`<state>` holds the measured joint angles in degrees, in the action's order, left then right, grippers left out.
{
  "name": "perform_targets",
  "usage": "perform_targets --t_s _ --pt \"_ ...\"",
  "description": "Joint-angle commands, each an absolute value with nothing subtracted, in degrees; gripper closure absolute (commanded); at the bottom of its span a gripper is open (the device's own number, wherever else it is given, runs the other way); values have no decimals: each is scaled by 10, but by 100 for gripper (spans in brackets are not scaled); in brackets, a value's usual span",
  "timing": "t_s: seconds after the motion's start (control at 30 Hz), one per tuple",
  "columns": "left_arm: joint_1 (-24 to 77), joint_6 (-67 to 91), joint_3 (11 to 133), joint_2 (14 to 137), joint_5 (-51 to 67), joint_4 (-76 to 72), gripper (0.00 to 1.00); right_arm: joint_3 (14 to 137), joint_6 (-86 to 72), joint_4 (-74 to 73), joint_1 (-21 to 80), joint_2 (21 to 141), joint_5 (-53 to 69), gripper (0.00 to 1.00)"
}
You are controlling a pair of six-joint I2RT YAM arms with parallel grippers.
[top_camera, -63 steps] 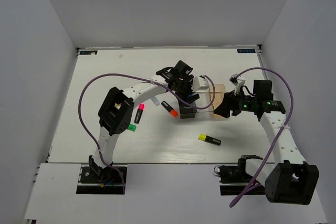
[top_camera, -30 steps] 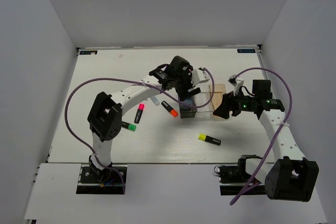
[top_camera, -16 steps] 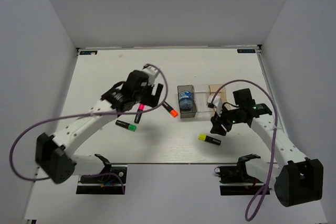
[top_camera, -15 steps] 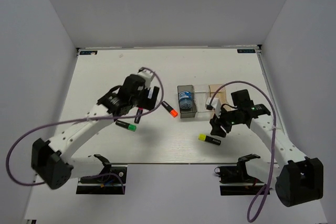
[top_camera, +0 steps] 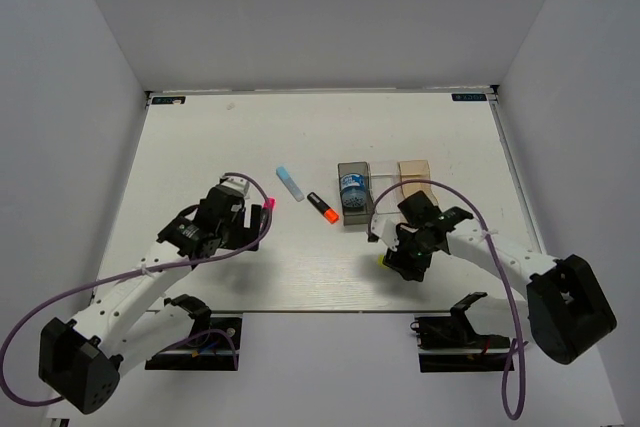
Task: Sort the stationery into containers
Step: Pick up the pen from the center of the board.
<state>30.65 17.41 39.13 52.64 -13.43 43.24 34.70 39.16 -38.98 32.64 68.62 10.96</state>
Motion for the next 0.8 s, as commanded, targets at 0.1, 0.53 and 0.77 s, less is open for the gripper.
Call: perform_targets --t_s 0.1,0.53,0.77 --pt "294 174 374 504 -121 425 1 338 361 -331 371 729 48 36" --pt "280 168 346 475 -93 403 1 327 380 -351 393 751 66 100" --pt "259 133 358 511 -27 341 1 410 386 -440 393 669 184 100"
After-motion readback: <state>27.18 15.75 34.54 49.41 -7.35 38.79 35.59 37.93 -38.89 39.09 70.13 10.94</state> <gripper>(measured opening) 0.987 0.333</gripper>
